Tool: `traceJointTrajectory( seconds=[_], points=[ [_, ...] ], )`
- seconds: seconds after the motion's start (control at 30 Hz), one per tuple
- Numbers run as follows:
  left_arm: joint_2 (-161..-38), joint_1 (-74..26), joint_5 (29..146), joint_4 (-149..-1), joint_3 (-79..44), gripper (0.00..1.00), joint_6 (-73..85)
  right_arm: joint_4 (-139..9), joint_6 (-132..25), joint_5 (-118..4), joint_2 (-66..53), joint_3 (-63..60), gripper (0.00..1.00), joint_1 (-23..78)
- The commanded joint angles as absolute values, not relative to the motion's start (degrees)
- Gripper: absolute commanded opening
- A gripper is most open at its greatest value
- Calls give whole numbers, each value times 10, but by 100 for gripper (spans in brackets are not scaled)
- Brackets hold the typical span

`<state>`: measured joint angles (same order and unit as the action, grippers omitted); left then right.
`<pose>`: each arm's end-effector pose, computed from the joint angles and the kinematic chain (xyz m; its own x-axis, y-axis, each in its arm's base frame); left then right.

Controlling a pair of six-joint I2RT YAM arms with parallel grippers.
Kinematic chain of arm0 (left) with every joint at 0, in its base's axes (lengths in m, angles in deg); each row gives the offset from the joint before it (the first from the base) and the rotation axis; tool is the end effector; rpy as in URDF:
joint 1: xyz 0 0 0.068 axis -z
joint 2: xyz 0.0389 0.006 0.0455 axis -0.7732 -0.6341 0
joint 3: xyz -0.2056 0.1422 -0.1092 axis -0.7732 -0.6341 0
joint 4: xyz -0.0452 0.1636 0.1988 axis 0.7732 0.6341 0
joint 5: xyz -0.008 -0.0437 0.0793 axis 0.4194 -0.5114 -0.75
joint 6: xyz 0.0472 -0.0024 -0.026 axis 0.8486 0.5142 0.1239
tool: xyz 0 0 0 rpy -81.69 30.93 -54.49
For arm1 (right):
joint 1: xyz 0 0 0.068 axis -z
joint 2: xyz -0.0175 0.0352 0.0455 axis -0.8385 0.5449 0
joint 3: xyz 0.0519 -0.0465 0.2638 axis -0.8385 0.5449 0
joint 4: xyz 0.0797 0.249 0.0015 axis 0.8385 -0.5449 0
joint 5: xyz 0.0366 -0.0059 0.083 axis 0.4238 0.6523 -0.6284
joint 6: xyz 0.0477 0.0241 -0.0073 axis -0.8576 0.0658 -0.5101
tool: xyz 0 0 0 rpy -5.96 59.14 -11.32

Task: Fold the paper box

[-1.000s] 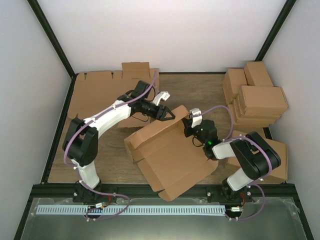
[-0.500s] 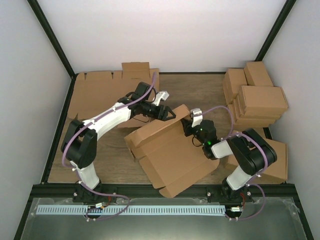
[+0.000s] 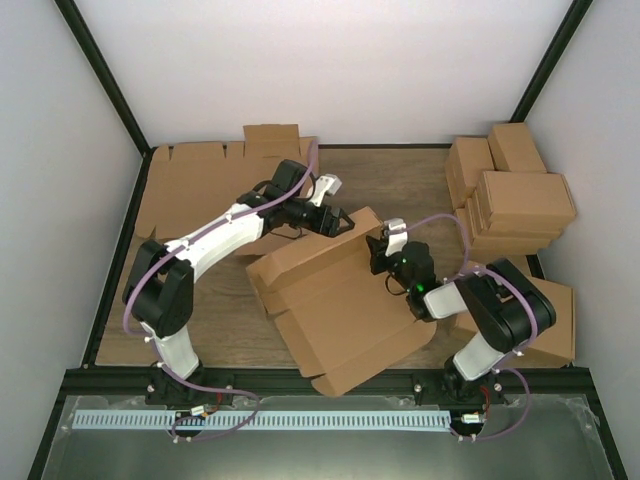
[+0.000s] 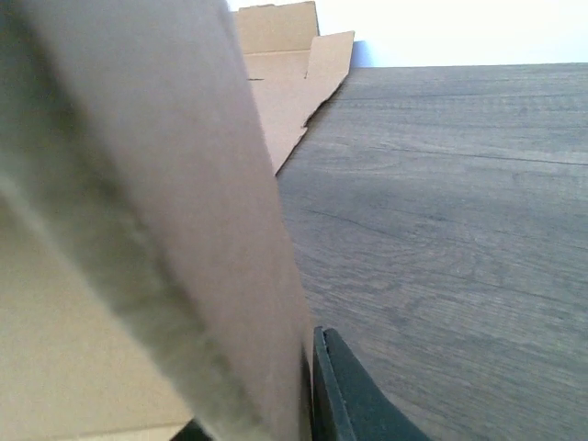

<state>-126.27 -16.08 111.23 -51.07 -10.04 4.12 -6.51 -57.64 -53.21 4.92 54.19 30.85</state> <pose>0.3177 -0.2418 0.2631 -0.7435 0.2669 -0.6131 0.6372 0.5608 -0.5286 0.2401 0.1206 0.1340 -0.3175 0.0568 -0.9465 -0.4503 0.8694 0.2032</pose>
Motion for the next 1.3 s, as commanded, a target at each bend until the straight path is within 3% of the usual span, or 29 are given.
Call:
traceJointTrajectory(
  seconds=[0.0, 0.07, 0.3, 0.6, 0.83, 1.03, 1.27],
  points=[
    [-1243, -155, 1093, -553, -78, 76, 78, -69, -570, -525, 2, 557, 6, 306],
    [-1243, -155, 1085, -548, -64, 77, 91, -75, -566, -519, -15, 561, 1, 306],
    [-1199, -157, 1025, -509, -32, 85, 143, -90, -562, -509, -50, 564, 1, 306],
    [-1073, -165, 950, -484, -155, 100, 162, -137, -536, -503, -93, 555, 1, 306],
    [-952, -204, 867, -498, -218, 100, 123, -126, -566, -530, -63, 539, 1, 306],
    [-964, -212, 847, -517, -245, 100, 145, -117, -577, -532, -35, 527, 1, 306],
    [-890, -210, 867, -561, -320, 100, 182, -138, -573, -506, -58, 523, 1, 306]
  ],
)
